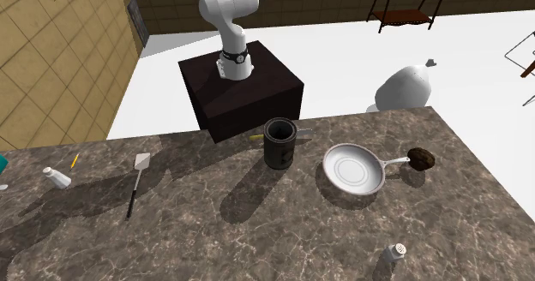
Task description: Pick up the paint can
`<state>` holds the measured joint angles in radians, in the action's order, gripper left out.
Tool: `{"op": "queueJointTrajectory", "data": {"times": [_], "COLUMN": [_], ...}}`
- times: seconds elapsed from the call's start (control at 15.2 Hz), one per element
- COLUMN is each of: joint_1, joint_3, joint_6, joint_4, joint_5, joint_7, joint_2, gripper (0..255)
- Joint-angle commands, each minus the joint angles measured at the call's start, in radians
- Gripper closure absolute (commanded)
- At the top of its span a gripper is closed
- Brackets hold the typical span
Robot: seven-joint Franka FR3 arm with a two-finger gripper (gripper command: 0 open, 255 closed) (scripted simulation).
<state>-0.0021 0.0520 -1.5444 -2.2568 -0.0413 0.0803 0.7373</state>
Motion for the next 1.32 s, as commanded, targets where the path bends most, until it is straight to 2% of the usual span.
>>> {"op": "queueJointTrajectory", "data": {"times": [0.0, 0.66, 1.25], "joint_1": [0.0, -0.001, -0.007], "joint_3": [0.0, 0.014, 0.029], "joint_6": [0.0, -0.351, -0.693], "joint_4": [0.0, -0.241, -0.344], "joint_5": [0.0, -0.004, -0.001], "joint_7": [0.0, 0.004, 0.003], "joint_2": [0.0, -0.116, -0.36], "gripper": [0, 0, 0]}}
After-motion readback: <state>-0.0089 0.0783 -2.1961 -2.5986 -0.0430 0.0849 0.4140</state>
